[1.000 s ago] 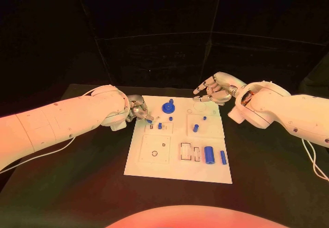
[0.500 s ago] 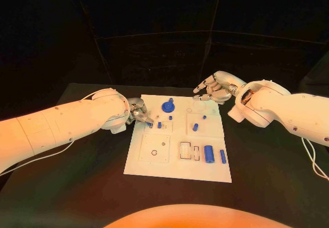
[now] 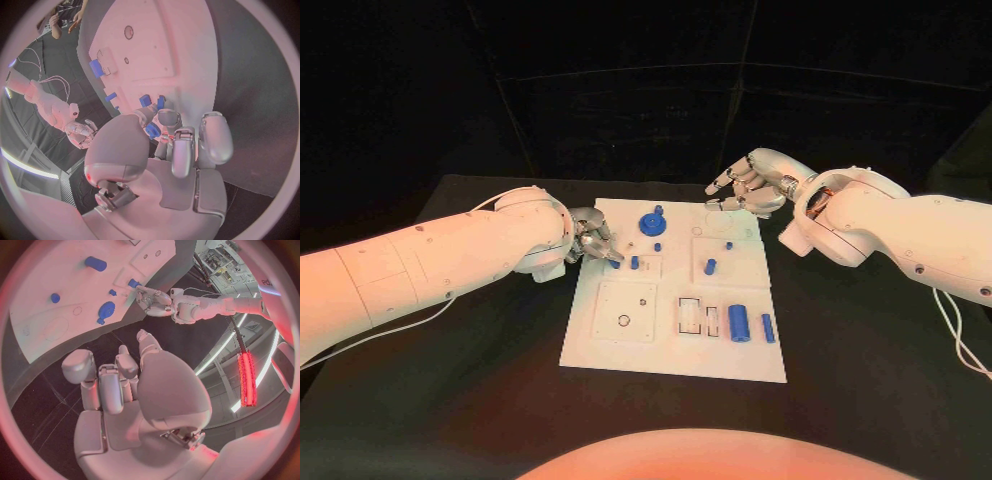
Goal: Assemble the parts on the task board
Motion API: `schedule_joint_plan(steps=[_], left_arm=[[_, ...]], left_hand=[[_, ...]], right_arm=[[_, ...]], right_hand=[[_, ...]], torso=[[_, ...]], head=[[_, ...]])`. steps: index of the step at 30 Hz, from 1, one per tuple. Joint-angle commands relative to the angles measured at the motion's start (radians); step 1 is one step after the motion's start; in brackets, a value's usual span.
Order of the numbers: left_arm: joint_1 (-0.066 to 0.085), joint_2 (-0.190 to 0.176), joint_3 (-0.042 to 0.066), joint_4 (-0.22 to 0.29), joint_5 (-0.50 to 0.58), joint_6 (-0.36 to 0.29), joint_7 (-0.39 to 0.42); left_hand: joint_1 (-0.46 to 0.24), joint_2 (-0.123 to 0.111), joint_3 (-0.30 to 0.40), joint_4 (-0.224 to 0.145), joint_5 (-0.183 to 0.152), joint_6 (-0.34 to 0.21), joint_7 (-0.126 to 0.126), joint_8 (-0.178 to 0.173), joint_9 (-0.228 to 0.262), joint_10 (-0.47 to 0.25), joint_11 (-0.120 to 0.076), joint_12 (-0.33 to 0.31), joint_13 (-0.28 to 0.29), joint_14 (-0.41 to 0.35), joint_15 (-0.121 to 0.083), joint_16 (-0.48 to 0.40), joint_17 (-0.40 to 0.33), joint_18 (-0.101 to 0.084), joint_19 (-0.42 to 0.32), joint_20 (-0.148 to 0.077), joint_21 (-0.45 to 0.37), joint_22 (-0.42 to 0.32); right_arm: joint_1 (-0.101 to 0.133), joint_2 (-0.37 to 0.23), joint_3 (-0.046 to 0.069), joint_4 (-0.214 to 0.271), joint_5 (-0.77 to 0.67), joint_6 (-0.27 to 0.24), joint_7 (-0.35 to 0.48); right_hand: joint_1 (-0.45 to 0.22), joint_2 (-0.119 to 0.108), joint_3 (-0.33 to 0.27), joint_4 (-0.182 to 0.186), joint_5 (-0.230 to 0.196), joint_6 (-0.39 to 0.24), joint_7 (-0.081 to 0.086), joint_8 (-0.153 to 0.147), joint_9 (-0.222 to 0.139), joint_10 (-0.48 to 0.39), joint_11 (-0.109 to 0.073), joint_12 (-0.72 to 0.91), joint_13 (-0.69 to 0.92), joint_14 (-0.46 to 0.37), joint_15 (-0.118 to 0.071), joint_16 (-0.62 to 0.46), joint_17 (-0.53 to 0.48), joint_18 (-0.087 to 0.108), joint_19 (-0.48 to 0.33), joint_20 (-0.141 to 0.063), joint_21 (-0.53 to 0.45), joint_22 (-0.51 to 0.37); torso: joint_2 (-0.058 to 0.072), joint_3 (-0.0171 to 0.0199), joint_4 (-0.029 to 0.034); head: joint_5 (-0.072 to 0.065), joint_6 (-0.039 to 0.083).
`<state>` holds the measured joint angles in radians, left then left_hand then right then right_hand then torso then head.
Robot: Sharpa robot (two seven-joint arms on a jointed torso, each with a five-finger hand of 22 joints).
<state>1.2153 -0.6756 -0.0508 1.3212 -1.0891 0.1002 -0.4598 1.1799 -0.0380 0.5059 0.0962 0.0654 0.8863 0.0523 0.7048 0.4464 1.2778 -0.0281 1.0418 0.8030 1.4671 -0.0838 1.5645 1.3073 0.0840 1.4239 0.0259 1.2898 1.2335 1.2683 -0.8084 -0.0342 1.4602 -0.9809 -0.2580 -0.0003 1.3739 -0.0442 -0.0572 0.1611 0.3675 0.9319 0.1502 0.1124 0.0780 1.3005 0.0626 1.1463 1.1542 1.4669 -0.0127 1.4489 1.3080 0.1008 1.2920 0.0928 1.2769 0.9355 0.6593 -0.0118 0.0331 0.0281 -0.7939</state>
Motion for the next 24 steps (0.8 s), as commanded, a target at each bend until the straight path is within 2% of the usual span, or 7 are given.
schedule_joint_plan(steps=[1, 17, 18, 20, 22, 24], left_arm=[[0.000, 0.003, -0.001, -0.001, -0.032, 0.023, 0.004], [0.000, 0.008, -0.001, -0.005, -0.044, 0.032, -0.009], [0.000, 0.009, -0.001, -0.006, -0.044, 0.032, -0.007], [0.001, 0.011, -0.002, -0.006, -0.044, 0.033, -0.005], [0.001, 0.013, -0.002, -0.006, -0.044, 0.034, -0.006], [0.001, 0.015, -0.002, -0.007, -0.044, 0.035, -0.008]], left_hand=[[0.001, 0.001, 0.112, -0.108, 0.003, 0.000, -0.008, 0.006, 0.000, 0.008, -0.001, 0.002, -0.002, 0.104, -0.001, 0.006, 0.263, -0.004, 0.008, 0.000, 0.002, -0.001], [-0.002, -0.003, 0.114, -0.110, 0.002, 0.000, -0.008, 0.007, 0.001, 0.009, -0.001, 0.003, 0.000, 0.104, -0.001, 0.006, 0.263, -0.004, 0.008, 0.000, 0.003, 0.001], [-0.004, -0.007, 0.115, -0.111, 0.003, 0.001, -0.009, 0.008, 0.001, 0.010, -0.001, 0.004, 0.001, 0.104, -0.001, 0.006, 0.263, -0.005, 0.009, 0.000, 0.003, 0.001], [-0.021, -0.028, 0.114, -0.111, 0.017, 0.005, -0.012, 0.010, 0.001, 0.011, -0.002, 0.003, 0.000, 0.104, -0.001, 0.006, 0.263, -0.005, 0.009, 0.000, 0.002, 0.002], [-0.054, -0.053, 0.106, -0.101, 0.037, 0.013, -0.016, 0.011, -0.001, 0.013, -0.005, 0.003, 0.000, 0.104, -0.003, 0.006, 0.263, -0.005, 0.009, 0.000, 0.002, 0.003], [-0.082, -0.069, 0.096, -0.088, 0.042, 0.020, -0.019, 0.011, -0.003, 0.015, -0.007, 0.004, 0.000, 0.104, -0.005, 0.006, 0.263, -0.005, 0.010, -0.002, 0.002, 0.004]], right_arm=[[0.002, 0.000, 0.000, 0.002, 0.003, 0.005, 0.009], [0.002, 0.000, 0.000, 0.001, 0.003, 0.006, 0.009], [0.002, 0.000, 0.000, 0.001, 0.003, 0.006, 0.009], [0.002, 0.000, 0.000, 0.001, 0.003, 0.006, 0.009], [0.002, 0.000, 0.000, 0.001, 0.003, 0.006, 0.008], [0.002, 0.000, 0.000, 0.001, 0.003, 0.006, 0.008]], right_hand=[[-0.007, 0.003, -0.007, 0.000, 0.006, 0.000, 0.000, 0.006, -0.001, 0.000, -0.002, -0.003, -0.001, 0.054, -0.004, -0.006, 0.039, 0.017, -0.004, -0.003, -0.005, -0.001], [-0.007, 0.003, -0.007, 0.000, 0.006, 0.000, 0.000, 0.006, -0.001, 0.000, -0.002, -0.003, -0.001, 0.054, -0.004, -0.006, 0.039, 0.017, -0.004, -0.003, -0.005, -0.001], [-0.007, 0.003, -0.007, 0.000, 0.006, 0.000, 0.000, 0.006, -0.001, 0.000, -0.002, -0.003, -0.001, 0.054, -0.004, -0.006, 0.039, 0.017, -0.004, -0.003, -0.005, -0.001], [-0.007, 0.003, -0.007, 0.000, 0.006, 0.000, 0.000, 0.006, -0.001, 0.000, -0.002, -0.003, -0.001, 0.054, -0.004, -0.006, 0.039, 0.017, -0.004, -0.003, -0.005, -0.001], [-0.007, 0.003, -0.007, 0.000, 0.006, 0.000, 0.000, 0.006, -0.001, 0.000, -0.002, -0.003, -0.001, 0.054, -0.004, -0.006, 0.039, 0.017, -0.004, -0.003, -0.005, -0.001], [-0.007, 0.003, -0.007, 0.000, 0.006, 0.000, 0.000, 0.006, -0.001, 0.000, -0.002, -0.003, -0.001, 0.054, -0.004, -0.006, 0.039, 0.017, -0.004, -0.003, -0.005, -0.001]], torso=[[0.000, -0.0001, 0.0002], [0.000, -0.0005, 0.0007], [0.000, -0.0003, 0.0008], [0.000, -0.0002, 0.0005], [0.000, -0.0003, 0.0003], [0.000, -0.0004, 0.0003]], head=[[0.000, 0.000], [0.000, -0.003], [-0.001, -0.004], [-0.001, -0.005], [-0.002, -0.005], [-0.001, -0.005]])
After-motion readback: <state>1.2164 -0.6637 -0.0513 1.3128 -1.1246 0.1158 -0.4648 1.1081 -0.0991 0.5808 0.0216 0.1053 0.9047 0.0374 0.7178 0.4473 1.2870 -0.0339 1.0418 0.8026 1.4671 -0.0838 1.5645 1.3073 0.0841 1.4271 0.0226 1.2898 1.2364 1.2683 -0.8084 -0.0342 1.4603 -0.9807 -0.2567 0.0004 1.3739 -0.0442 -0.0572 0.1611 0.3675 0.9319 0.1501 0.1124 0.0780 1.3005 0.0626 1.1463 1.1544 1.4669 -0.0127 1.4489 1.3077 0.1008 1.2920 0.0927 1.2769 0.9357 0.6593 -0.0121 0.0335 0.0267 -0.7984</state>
